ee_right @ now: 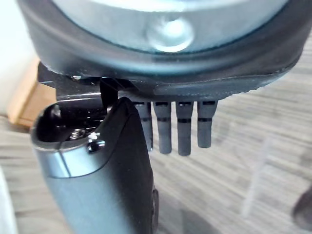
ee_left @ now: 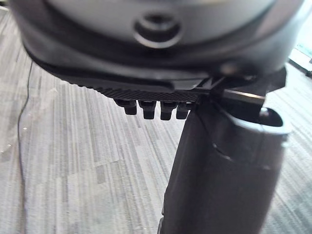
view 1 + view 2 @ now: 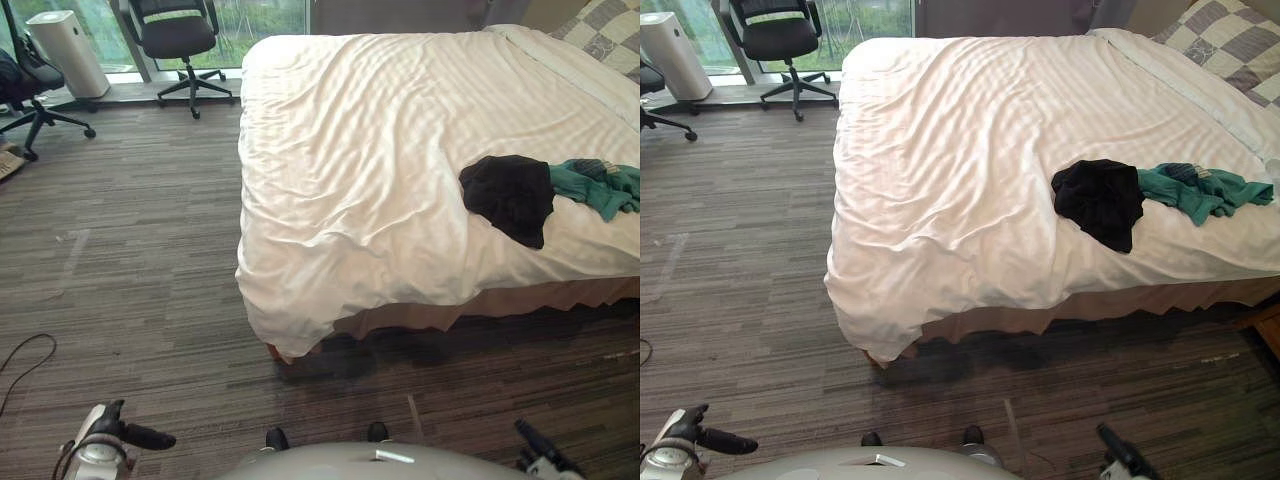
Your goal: Tidy up the quilt and then pick up the clothes from the bed and put them into the laundry hamper
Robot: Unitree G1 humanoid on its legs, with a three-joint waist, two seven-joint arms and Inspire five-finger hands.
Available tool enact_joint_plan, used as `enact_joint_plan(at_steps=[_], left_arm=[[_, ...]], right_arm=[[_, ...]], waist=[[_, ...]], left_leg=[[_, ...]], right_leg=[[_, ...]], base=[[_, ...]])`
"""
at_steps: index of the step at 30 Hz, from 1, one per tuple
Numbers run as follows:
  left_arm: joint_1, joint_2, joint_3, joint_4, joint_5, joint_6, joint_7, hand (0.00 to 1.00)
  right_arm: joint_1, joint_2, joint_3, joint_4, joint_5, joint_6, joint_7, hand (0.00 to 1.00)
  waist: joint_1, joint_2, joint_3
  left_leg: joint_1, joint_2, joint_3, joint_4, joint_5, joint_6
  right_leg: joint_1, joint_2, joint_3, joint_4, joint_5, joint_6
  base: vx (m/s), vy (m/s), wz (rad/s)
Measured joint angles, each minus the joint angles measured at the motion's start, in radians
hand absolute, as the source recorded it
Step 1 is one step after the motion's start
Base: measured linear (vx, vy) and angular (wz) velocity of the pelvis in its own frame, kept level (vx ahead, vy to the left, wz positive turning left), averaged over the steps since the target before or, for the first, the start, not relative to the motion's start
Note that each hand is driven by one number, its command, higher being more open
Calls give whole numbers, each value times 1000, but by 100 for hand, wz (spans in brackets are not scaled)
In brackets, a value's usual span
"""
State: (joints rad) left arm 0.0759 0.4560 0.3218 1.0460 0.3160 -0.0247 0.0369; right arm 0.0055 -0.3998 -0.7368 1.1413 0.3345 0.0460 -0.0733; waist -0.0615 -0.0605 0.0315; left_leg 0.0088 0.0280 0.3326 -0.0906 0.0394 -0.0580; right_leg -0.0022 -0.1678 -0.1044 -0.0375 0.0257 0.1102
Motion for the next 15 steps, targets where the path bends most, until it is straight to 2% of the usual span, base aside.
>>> enact_joint_plan(at_steps=[2, 3, 5, 6, 7, 8, 9, 10, 11, 15], left_arm=[[-8, -37, -14, -26, -41, -19, 16, 100], [-9, -69, -22, -36, -55, -29, 17, 100], [-9, -76, -44, -36, -76, -34, 17, 100], [-7, -87, -42, -43, -83, -38, 21, 100], [1, -120, -30, -61, -105, -39, 33, 100], [22, -170, -2, -84, -120, -37, 49, 100], [47, -196, 9, -106, -120, -34, 53, 100], [81, -236, 9, -154, -119, -34, 62, 100], [85, -266, 4, -176, -117, -36, 65, 100], [87, -301, -55, -195, -117, -38, 73, 100]], right_arm=[[-56, -93, 14, 0, 4, -4, -6, 0], [-130, -183, 31, -3, 4, -15, -3, 0], [-171, -237, 35, -7, 5, -14, -1, 0], [-176, -266, 84, -54, 7, -16, -7, 0], [-134, -250, 141, -208, -16, -40, -33, 0], [-80, -188, 127, -430, -22, -67, -47, 0], [-63, -122, 100, -538, -51, -78, -57, 0], [-58, 12, 72, -683, -94, -114, -77, 0], [-64, 106, 73, -724, -134, -142, -112, 0], [-78, 199, 171, -718, -166, -134, -228, 0]], waist=[[0, 0, -8], [-1, 1, -13], [-1, 5, -17], [2, 5, -18], [-2, 7, -18], [-12, 11, -21], [-20, 11, -23], [-23, 8, -24], [-24, -2, -23], [-14, -6, -25]], left_leg=[[0, -1, -8, 0, 0, 2], [1, 0, -8, 0, 6, 11], [0, 2, -10, 0, 6, 10], [2, 5, -11, 0, 2, 5], [3, 6, -10, 0, -1, 2], [2, 10, -12, 0, -1, 1], [2, 18, -14, 0, -1, 1], [4, 22, -15, 1, -1, 1], [12, 20, -14, 4, 0, 0], [17, 13, -30, 1, 2, 3]], right_leg=[[1, 0, -1, 3, 11, 14], [0, 5, 1, 3, 12, 15], [0, 10, 0, 3, 12, 15], [1, 12, -3, 3, 9, 10], [0, 14, -3, 2, 5, 4], [-2, 16, -3, 4, 4, 3], [-2, 17, -3, 6, 4, 3], [-1, 18, -3, 9, 4, 3], [3, 20, -7, 14, 3, 0], [14, 12, -27, 20, 1, -2]], base=[[83, -12, 13], [85, -17, -1], [62, -19, 0], [53, -31, -1], [61, -42, -2], [46, -38, -3], [46, -28, -2], [36, -17, -3], [0, 0, 0], [-49, -8, 11]])
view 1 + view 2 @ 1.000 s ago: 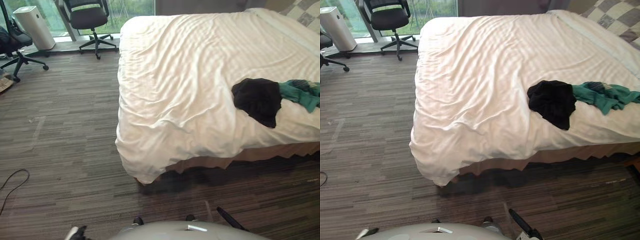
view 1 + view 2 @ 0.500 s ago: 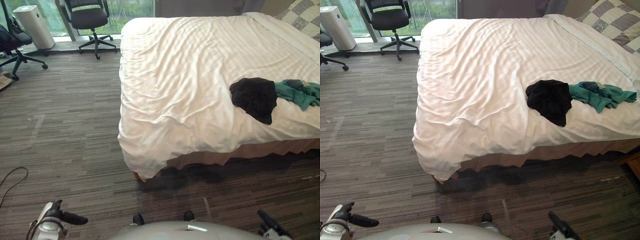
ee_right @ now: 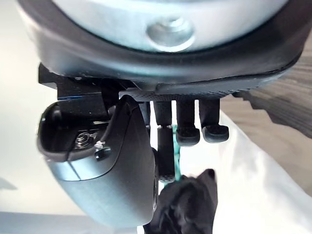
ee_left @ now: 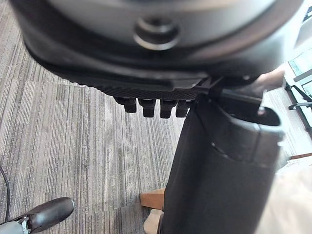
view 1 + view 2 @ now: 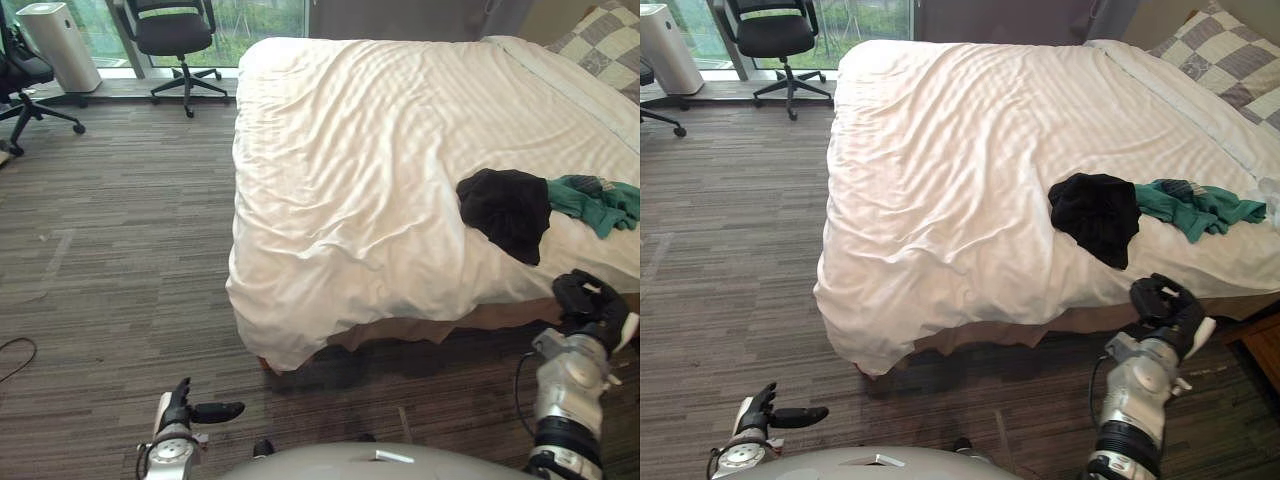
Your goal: Tidy up the quilt and then pick up the clothes from the bed and put them into the laundry hamper
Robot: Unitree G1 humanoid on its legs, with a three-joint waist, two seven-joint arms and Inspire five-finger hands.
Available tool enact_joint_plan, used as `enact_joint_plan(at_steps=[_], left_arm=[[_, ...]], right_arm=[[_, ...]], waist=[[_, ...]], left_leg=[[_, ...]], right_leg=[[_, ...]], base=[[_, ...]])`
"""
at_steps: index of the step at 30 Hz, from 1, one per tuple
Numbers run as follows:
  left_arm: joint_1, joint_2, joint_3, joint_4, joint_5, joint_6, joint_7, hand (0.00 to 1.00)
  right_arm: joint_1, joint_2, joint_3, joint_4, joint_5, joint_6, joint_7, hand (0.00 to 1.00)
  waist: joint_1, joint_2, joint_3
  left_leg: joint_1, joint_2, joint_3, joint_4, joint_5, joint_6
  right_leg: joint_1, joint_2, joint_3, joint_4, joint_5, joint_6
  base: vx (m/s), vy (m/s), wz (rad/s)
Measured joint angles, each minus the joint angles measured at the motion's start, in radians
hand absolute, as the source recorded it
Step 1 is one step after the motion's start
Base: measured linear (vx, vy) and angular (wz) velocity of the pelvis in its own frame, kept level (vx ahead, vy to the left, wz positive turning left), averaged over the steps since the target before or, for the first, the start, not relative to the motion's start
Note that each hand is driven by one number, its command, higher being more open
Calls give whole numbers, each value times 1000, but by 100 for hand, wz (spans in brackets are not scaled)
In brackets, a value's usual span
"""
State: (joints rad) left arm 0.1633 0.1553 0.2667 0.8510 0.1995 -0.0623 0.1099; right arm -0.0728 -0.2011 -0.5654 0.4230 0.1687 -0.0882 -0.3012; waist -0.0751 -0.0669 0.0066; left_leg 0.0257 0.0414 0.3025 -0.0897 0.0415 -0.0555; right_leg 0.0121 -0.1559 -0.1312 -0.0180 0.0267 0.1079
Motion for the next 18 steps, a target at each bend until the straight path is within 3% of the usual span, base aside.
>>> enact_joint_plan(at_steps=[6, 14, 18], left_arm=[[8, 0, 0, -26, 4, -1, 37, 100], [18, -1, -67, -26, 5, -1, 62, 100], [1, -27, -105, -26, 4, -2, 76, 100]], right_arm=[[-30, 1, 155, -211, -33, -17, -12, 0], [-193, -2, 409, -343, -47, -100, 19, 0], [-291, 3, 605, -325, -46, -99, 71, 0]], waist=[[19, 7, 13], [56, -40, 34], [105, -49, 48]], left_leg=[[-15, -9, -16, -1, 10, 4], [-41, -3, -46, -1, 30, 3], [-56, -3, -76, -1, 46, 12]], right_leg=[[-15, -16, -14, 13, -14, 4], [-24, -12, -35, 16, -8, 9], [-19, -10, -64, 14, 3, 9]], base=[[-111, 18, 7], [-35, 1, 12], [33, 0, 23]])
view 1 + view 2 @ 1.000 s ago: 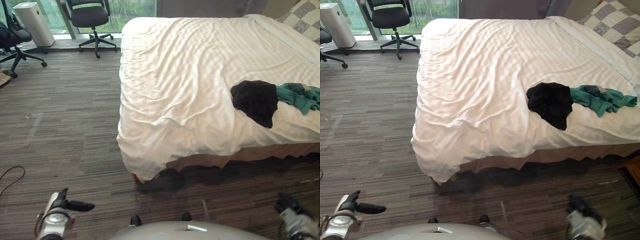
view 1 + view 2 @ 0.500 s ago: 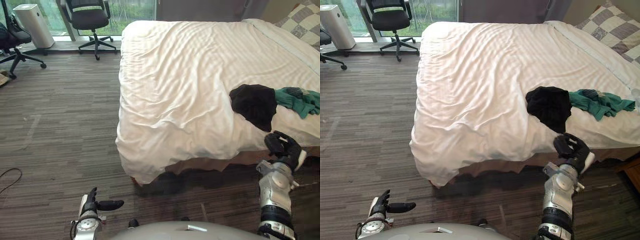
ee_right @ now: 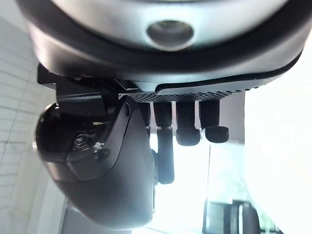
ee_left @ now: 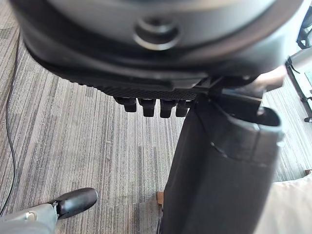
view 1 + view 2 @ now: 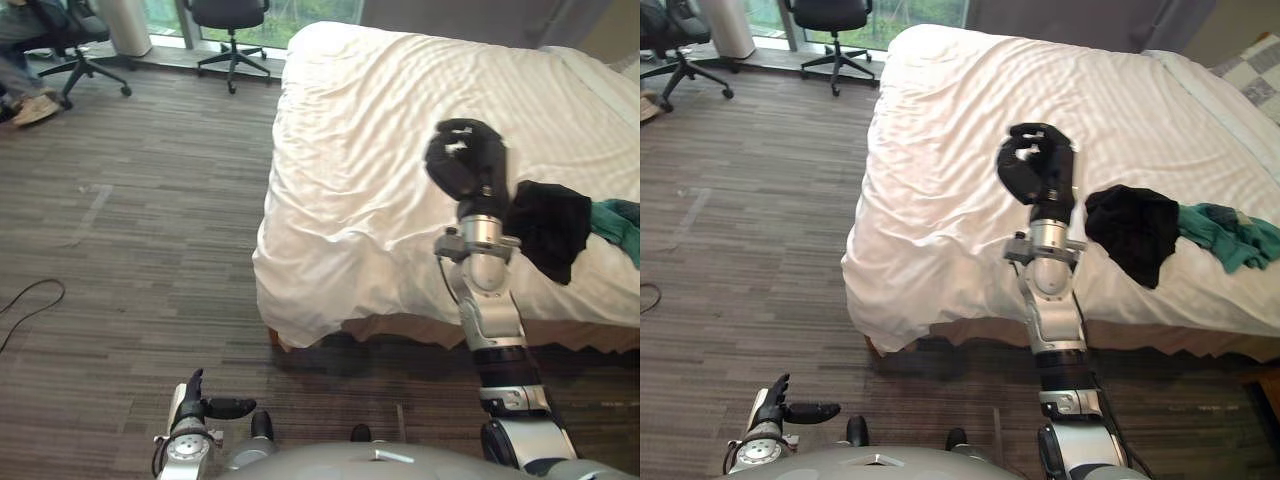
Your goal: Tidy up the quilt and then pick up the clothes from the bed and put them into the laundry hamper
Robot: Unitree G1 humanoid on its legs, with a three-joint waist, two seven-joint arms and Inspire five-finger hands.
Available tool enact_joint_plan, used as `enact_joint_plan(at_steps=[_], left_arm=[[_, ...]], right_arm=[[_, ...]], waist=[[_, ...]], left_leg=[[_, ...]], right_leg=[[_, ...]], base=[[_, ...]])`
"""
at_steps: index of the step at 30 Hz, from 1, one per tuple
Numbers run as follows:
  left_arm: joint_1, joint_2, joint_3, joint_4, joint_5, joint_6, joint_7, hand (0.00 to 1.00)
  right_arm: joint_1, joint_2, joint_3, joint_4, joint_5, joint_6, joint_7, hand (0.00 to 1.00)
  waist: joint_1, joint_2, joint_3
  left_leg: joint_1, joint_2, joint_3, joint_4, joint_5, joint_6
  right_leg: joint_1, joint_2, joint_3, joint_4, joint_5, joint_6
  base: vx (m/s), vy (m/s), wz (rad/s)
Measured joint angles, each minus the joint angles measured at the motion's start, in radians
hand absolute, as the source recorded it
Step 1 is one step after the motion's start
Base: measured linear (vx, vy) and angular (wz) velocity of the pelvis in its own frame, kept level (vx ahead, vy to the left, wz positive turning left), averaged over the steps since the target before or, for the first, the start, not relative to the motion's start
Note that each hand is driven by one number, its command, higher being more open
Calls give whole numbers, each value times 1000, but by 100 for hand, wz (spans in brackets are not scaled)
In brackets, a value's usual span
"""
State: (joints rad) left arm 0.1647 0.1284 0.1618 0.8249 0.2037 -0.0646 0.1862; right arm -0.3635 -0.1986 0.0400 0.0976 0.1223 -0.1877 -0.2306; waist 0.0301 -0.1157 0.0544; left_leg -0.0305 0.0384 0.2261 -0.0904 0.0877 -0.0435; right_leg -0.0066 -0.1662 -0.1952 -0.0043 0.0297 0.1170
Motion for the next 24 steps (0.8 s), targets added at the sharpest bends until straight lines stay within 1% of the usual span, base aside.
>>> enact_joint_plan(at_steps=[3, 5, 7, 9, 11, 13, 14, 16, 18, 19, 21, 22, 23, 24], left_arm=[[0, -7, 1, 0, -5, -1, 10, 100], [-22, -7, 4, 0, -16, -19, 33, 100], [-40, -9, 8, 0, -26, -21, 39, 100], [-56, -9, 16, 0, -48, -23, 56, 100], [-66, -8, 22, 0, -49, -23, 65, 100], [-87, -7, 33, 0, -49, -23, 73, 100], [-91, -5, 34, 0, -49, -23, 73, 100], [-114, 0, 40, 0, -54, -23, 75, 100], [-142, 5, 40, 0, -54, -26, 75, 100], [-152, 6, 38, 0, -54, -27, 75, 100], [-196, 9, 25, 0, -54, -50, 76, 100], [-210, 11, 11, 0, -54, -55, 77, 100], [-218, 12, 2, 0, -54, -61, 77, 100], [-235, 12, -13, 1, -54, -68, 77, 100]], right_arm=[[-85, 22, 53, 50, 3, 0, 5, 0], [-204, 49, 97, 118, 40, -5, 2, 0], [-266, 49, 132, 153, 63, -5, 3, 0], [-324, 60, 171, 180, 91, -5, 4, 0], [-366, 74, 182, 193, 91, -6, 6, 0], [-443, 89, 186, 246, 98, -6, 5, 0], [-461, 91, 186, 262, 103, -6, 5, 0], [-516, 101, 186, 305, 137, -7, 3, 0], [-556, 116, 185, 346, 139, -12, 2, 0], [-565, 119, 185, 358, 139, -14, 0, 0], [-603, 122, 179, 420, 144, -16, -2, 0], [-611, 122, 173, 445, 164, -16, -3, 0], [-615, 122, 166, 466, 170, -16, -3, 0], [-623, 123, 147, 514, 170, -17, -3, 0]], waist=[[11, 0, 12], [27, -2, 45], [35, 1, 74], [75, 2, 115], [87, 7, 144], [110, 13, 191], [115, 14, 201], [140, 19, 237], [149, 30, 284], [152, 35, 293], [159, 61, 344], [159, 72, 351], [160, 78, 356], [162, 92, 369]], left_leg=[[-15, 2, -28, 0, 8, -1], [-50, 10, -47, 0, 26, -3], [-74, 14, -79, 0, 38, -5], [-106, 23, -114, 0, 55, -12], [-135, 27, -144, 0, 67, -19], [-179, 32, -183, 0, 89, -21], [-191, 32, -192, 0, 95, -22], [-233, 33, -213, 2, 112, -23], [-256, 31, -228, 4, 124, -22], [-265, 31, -231, 4, 127, -22], [-298, 30, -244, 4, 139, -21], [-320, 30, -251, 5, 145, -21], [-333, 30, -252, 4, 147, -23], [-357, 30, -253, 5, 154, -22]], right_leg=[[2, 3, -20, 0, 1, -2], [-22, 12, -34, -1, 7, -11], [-28, 18, -64, -5, 10, -15], [-38, 31, -100, -9, 13, -21], [-50, 37, -131, -10, 15, -24], [-70, 47, -170, -13, 19, -30], [-76, 48, -180, -13, 19, -30], [-105, 53, -206, -13, 22, -34], [-120, 53, -221, -10, 26, -32], [-127, 53, -224, -10, 27, -33], [-156, 52, -237, -2, 32, -31], [-177, 52, -241, 4, 33, -32], [-191, 52, -242, 4, 35, -33], [-214, 51, -243, 5, 41, -32]], base=[[-16, -4, 24], [-105, -21, 27], [-114, -28, 42], [-105, -31, 45], [-78, -35, 46], [-94, -33, 52], [-66, -18, 43], [-46, -14, 34], [-43, -3, 21], [-46, 0, 14], [-49, 2, 14], [-53, 4, 11], [-55, 7, 6], [-37, 14, 0]])
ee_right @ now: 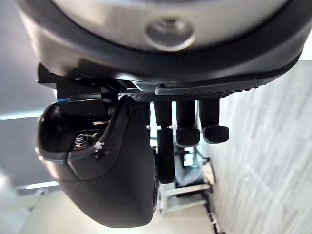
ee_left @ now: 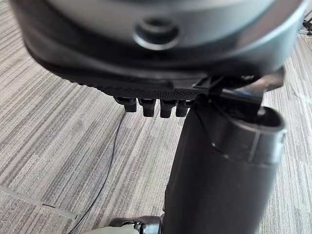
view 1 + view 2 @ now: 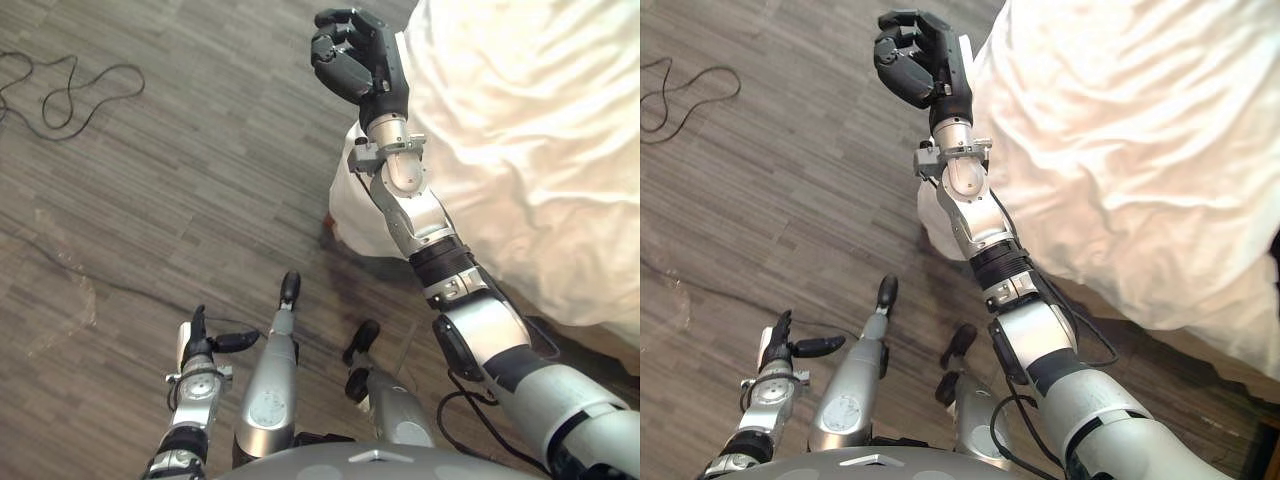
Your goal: Tidy up the quilt and then pick up the clothes from the bed and put them into the laundry hamper
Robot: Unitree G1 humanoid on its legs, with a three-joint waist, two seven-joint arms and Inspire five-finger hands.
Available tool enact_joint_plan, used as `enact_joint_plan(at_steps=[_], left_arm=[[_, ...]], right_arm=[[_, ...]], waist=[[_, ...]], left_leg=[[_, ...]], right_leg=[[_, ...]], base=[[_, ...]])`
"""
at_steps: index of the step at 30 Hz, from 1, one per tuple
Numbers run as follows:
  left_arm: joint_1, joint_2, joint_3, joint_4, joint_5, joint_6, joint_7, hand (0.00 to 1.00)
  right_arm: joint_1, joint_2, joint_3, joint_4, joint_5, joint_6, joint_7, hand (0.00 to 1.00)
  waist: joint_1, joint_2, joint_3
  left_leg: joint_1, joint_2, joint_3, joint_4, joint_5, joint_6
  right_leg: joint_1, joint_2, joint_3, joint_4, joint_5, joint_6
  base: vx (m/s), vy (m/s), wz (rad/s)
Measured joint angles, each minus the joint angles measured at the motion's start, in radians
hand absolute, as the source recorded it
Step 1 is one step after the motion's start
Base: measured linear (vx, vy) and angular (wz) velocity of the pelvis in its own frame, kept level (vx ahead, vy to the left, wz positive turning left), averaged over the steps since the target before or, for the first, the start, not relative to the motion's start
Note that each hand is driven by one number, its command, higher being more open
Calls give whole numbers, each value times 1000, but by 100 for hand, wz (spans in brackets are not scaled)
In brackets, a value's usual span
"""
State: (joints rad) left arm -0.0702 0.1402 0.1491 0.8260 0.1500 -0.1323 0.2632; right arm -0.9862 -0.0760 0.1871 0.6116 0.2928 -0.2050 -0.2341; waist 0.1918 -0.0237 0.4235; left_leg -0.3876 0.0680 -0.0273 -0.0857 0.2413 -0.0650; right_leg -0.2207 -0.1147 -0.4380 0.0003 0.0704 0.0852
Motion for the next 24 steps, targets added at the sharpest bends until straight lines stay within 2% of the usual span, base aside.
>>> enact_joint_plan(at_steps=[3, 5, 8, 12, 13, 15, 18, 20, 21, 23, 24], left_arm=[[-52, -1, -54, 10, -1, -12, -1, 100], [-93, -5, -92, 14, -27, -21, -3, 100], [-123, -5, -116, 11, -30, -39, -6, 100], [-135, -4, -124, 9, -30, -45, -23, 100], [-135, -1, -121, 13, -32, -41, -27, 100], [-138, 5, -110, 24, -30, -37, -39, 100], [-158, 6, -104, 60, -21, -22, -62, 100], [-156, 24, -103, 79, -21, -13, -82, 100], [-157, 29, -103, 84, -21, -9, -85, 100], [-156, 50, -101, 101, -21, 7, -91, 100], [-156, 54, -101, 106, -20, 7, -91, 100]], right_arm=[[-9, -9, -88, 145, 9, -2, -4, 0], [-13, -8, -72, 194, 5, -23, 32, 0], [-11, 4, -78, 323, 9, -41, 72, 0], [82, 72, -100, 360, 49, -28, 78, 0], [148, 95, -98, 344, 45, -37, 96, 0], [224, 122, -100, 361, 41, 5, 100, 0], [435, 127, -96, 374, 29, 68, 118, 0], [595, 104, -21, 362, 29, 109, 142, 0], [631, 95, 10, 345, 31, 114, 149, 0], [759, 63, 151, 157, 71, 135, 196, 0], [786, 59, 183, 91, 90, 134, 204, 0]], waist=[[0, 43, 25], [0, 72, 46], [1, 82, 55], [-9, 78, 57], [-22, 72, 59], [-47, 53, 70], [-83, 26, 72], [-115, -9, 61], [-124, -19, 55], [-153, -56, 30], [-156, -63, 23]], left_leg=[[-68, -3, -1, 0, 14, 7], [-96, -6, 2, 0, 19, 9], [-97, -14, 8, 0, 19, 9], [-93, -29, 24, 1, 9, 15], [-87, -34, 30, 1, 7, 18], [-63, -42, 47, 1, 7, 21], [-17, -48, 63, 0, -7, 26], [25, -43, 90, 0, -19, 18], [34, -40, 100, 0, -23, 17], [74, -24, 142, -3, -35, 11], [82, -18, 154, -4, -46, 11]], right_leg=[[-69, -3, 2, 1, 16, 0], [-97, -6, 3, 0, 22, 4], [-100, -16, 6, 3, 22, 5], [-108, -36, 20, 17, 18, 11], [-105, -42, 25, 18, 17, 13], [-87, -53, 34, 15, 19, 16], [-50, -59, 54, 13, 17, 20], [-23, -59, 78, 11, 17, 22], [-18, -58, 86, 11, 17, 22], [-5, -46, 129, 6, 17, 22], [-2, -40, 142, 3, 15, 20]], base=[[-29, 12, -4], [0, 0, 0], [57, 4, 1], [75, 15, -5], [96, 32, -10], [78, 30, -13], [46, 16, -14], [32, -15, -35], [0, -35, -47], [-18, -46, -61], [-30, -63, -60]])
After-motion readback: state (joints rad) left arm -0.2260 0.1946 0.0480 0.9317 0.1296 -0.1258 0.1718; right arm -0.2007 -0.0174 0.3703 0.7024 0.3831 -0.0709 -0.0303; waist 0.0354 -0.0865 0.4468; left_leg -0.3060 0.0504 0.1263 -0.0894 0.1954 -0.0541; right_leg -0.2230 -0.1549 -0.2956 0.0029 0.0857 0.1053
